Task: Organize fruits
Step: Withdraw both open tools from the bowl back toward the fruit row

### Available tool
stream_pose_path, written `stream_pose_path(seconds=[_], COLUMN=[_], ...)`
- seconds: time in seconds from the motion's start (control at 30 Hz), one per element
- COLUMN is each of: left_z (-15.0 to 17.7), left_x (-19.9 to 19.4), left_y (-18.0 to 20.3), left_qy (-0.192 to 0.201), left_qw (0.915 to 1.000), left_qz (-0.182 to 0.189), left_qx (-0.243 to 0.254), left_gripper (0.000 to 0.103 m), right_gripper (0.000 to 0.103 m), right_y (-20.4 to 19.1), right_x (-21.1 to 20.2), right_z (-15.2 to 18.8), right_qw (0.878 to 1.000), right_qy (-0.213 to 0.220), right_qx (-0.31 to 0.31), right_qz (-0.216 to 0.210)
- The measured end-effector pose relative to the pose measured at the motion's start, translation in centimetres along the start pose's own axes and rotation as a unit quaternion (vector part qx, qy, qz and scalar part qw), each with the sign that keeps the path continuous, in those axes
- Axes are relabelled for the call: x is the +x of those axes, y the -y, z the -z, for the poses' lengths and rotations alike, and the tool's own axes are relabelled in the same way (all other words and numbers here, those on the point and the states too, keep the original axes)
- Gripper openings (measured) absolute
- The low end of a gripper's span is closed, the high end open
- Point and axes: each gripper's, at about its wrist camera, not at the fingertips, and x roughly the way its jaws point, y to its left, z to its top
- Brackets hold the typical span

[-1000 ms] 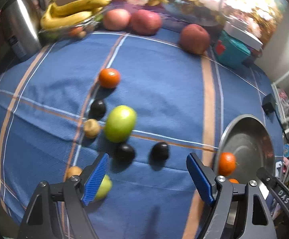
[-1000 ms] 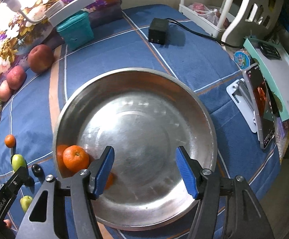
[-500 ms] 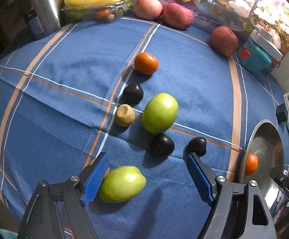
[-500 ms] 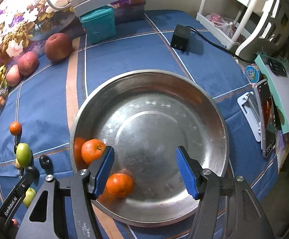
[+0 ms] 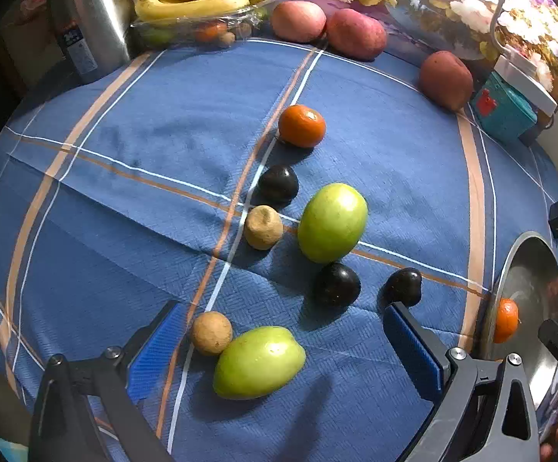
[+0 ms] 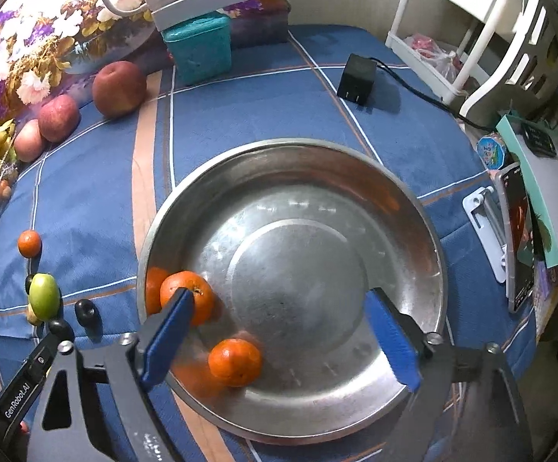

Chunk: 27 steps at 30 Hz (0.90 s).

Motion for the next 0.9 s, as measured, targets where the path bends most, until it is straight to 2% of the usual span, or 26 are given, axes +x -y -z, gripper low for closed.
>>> stream_pose_path(seconds=[0.43,0.7,0.9], left_z=[-0.2,-0.5,-1.0], left_x=[-0.5,-1.2,-2.1], left_y=[-0.3,0.3,-0.1], left_qy=[0.009,0.026,0.044], left_qw=[0.9998,0.9977,0.9957], left_qz=[-0.009,-0.043,-0.055], left_qx=[0.013,0.046,0.061], left_gripper=[0.103,0.103,0.103], right_gripper=[0.092,0.092,0.092], right_y=[-0.6,-1.7,-3.2], right_x=[-0.2,-0.4,-0.8], right_z=[0.1,0.2,0.4], right_qw=[1.000,0.999,0.998], right_qy=[0.007,0.015,0.020], right_qx=[-0.013,-0.031,-0.052], right_qz=[0.010,0.019,0.026])
